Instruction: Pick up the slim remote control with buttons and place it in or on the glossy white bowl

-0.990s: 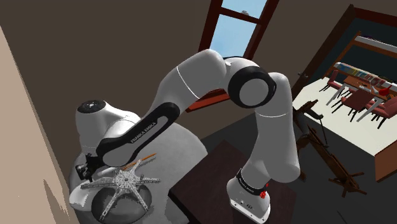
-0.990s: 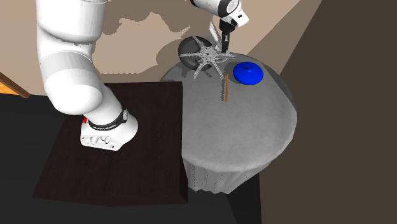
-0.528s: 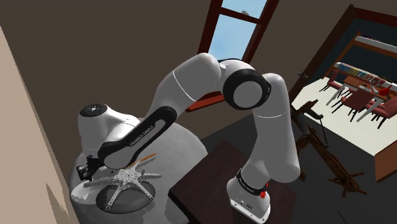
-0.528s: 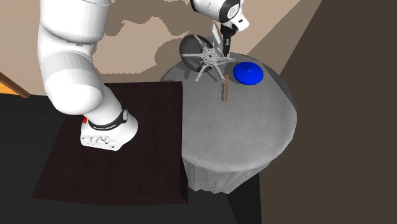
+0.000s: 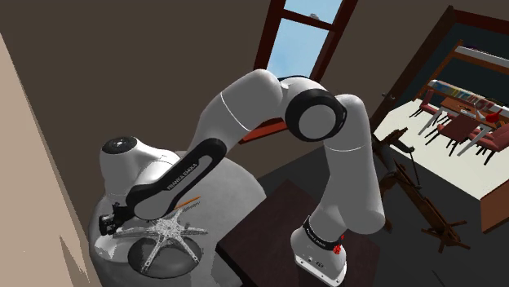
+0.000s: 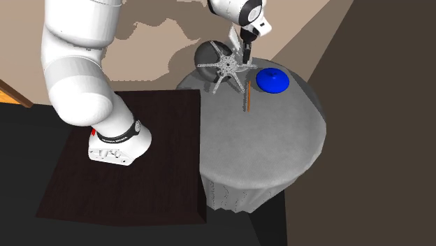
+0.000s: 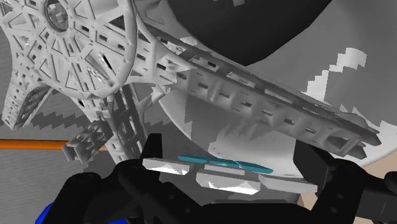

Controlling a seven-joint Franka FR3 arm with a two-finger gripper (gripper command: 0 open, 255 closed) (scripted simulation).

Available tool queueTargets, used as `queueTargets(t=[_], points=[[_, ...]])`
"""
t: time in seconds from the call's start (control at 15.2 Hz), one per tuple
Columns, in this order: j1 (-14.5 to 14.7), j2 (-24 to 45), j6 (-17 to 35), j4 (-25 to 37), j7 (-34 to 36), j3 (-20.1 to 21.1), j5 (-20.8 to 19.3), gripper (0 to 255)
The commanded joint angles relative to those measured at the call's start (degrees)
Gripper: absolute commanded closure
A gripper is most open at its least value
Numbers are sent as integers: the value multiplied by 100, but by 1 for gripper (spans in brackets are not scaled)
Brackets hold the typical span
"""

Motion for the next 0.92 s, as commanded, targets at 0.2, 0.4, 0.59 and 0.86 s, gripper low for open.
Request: queueTargets(t=[0.2,0.4,0.59,0.86], points=[[-35,-218,-219,-25,-39,62,66,0],[-81,-470,-459,-35,-85,118,137,0],[-81,-470,-459,-35,-85,118,137,0],[-81,-470,-459,-35,-85,118,137,0]])
